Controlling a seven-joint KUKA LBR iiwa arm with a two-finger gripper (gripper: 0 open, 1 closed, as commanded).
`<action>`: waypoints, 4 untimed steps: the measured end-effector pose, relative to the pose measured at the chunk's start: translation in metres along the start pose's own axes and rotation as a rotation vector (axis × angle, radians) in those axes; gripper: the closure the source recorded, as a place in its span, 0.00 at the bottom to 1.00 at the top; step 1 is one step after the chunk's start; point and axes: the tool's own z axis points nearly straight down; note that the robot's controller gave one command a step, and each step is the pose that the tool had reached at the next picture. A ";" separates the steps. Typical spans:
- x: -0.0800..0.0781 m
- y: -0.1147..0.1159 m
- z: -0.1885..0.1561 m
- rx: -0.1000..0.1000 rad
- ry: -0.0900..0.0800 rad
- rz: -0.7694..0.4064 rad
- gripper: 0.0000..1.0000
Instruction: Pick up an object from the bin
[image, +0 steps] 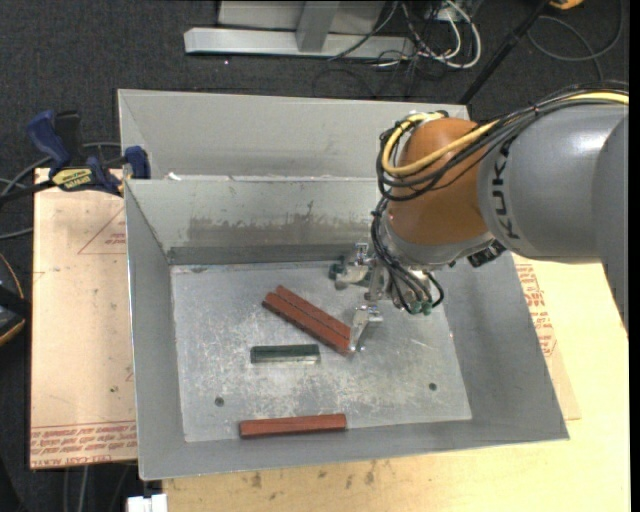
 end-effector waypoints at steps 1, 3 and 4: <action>-0.008 0.019 0.050 0.000 -0.006 0.154 0.00; -0.004 0.051 0.040 0.001 0.000 0.274 0.00; -0.009 0.051 0.058 -0.006 0.009 0.285 0.00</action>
Offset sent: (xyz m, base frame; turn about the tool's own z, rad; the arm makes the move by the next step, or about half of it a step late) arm 0.0212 0.0247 -0.0143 0.1192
